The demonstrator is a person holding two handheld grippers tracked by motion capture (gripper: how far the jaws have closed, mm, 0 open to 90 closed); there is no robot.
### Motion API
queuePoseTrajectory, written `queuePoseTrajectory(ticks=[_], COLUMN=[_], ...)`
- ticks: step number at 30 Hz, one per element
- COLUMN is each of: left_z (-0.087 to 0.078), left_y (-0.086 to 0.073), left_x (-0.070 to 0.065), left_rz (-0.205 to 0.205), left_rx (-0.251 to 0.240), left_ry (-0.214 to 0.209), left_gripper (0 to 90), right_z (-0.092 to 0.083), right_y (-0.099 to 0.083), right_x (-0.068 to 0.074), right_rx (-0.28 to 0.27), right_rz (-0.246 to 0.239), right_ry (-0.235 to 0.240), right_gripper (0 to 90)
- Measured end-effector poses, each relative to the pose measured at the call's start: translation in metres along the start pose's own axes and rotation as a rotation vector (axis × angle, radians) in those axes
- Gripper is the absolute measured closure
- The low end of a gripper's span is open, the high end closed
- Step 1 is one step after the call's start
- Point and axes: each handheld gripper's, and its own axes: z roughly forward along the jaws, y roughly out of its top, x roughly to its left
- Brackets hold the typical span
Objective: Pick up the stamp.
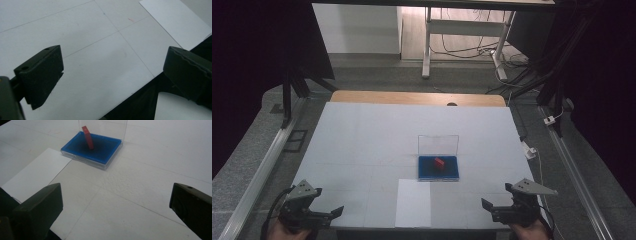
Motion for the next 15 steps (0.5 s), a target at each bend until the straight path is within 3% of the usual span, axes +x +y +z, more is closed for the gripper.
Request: queuePoseTrajectory(ticks=[7, 15], left_z=[0.0012, 0.0004], left_y=[0.0007, 0.0011], left_x=[-0.0019, -0.0009], left_rz=[0.026, 0.019], left_rx=[0.010, -0.009], left_ry=[-0.006, -0.013], left_gripper=[2.8, 2.1], right_z=[0.0026, 0.0034], right_y=[0.0011, 0.0013], right_x=[0.0015, 0.0017], right_rx=[0.025, 0.036], right_rz=[-0.012, -0.024], right_ry=[-0.006, 0.003], right_gripper=[0.0, 0.0])
